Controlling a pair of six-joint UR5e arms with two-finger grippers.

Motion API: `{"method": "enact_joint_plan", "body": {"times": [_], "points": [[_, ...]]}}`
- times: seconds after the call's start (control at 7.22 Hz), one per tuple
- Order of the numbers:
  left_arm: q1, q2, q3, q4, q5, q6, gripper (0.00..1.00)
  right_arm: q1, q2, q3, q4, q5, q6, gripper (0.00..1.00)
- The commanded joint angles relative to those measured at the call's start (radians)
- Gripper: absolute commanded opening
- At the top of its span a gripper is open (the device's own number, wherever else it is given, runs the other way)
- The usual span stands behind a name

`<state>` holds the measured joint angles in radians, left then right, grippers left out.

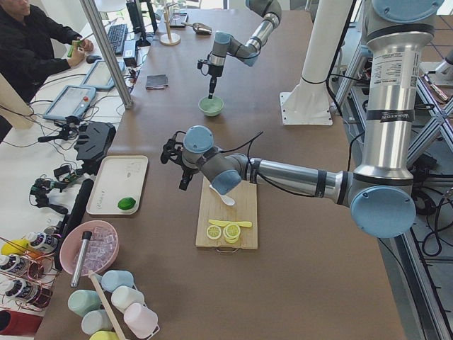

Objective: Place spoon in bowl
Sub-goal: 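Release the bowl and lift the right gripper away while the left gripper reaches the spoon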

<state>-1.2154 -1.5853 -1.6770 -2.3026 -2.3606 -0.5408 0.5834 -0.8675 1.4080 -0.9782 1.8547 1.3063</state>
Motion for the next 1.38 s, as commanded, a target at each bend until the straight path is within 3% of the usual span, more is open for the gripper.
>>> {"method": "enact_joint_plan", "body": {"times": [0.0, 0.14, 0.42, 0.69, 0.97, 1.25], "points": [[0.150, 0.007, -0.009, -0.081, 0.107, 0.005, 0.97, 0.070, -0.011, 0.014, -0.008, 0.079, -0.027, 1.00], [0.175, 0.016, -0.006, -0.102, 0.145, 0.018, 0.97, 0.123, -0.046, 0.028, -0.004, 0.180, -0.074, 1.00], [0.181, 0.040, 0.009, -0.106, 0.150, 0.140, 0.96, 0.165, -0.132, 0.087, 0.000, 0.225, -0.133, 1.00], [0.198, 0.077, 0.048, -0.153, 0.182, 0.220, 0.96, 0.206, -0.198, 0.121, 0.003, 0.242, -0.199, 1.00], [0.241, 0.076, 0.184, -0.317, 0.182, 0.213, 0.96, 0.230, -0.219, 0.126, 0.004, 0.268, -0.228, 1.00], [0.254, 0.074, 0.217, -0.369, 0.182, 0.203, 0.96, 0.239, -0.232, 0.131, 0.004, 0.267, -0.228, 1.00]]}}
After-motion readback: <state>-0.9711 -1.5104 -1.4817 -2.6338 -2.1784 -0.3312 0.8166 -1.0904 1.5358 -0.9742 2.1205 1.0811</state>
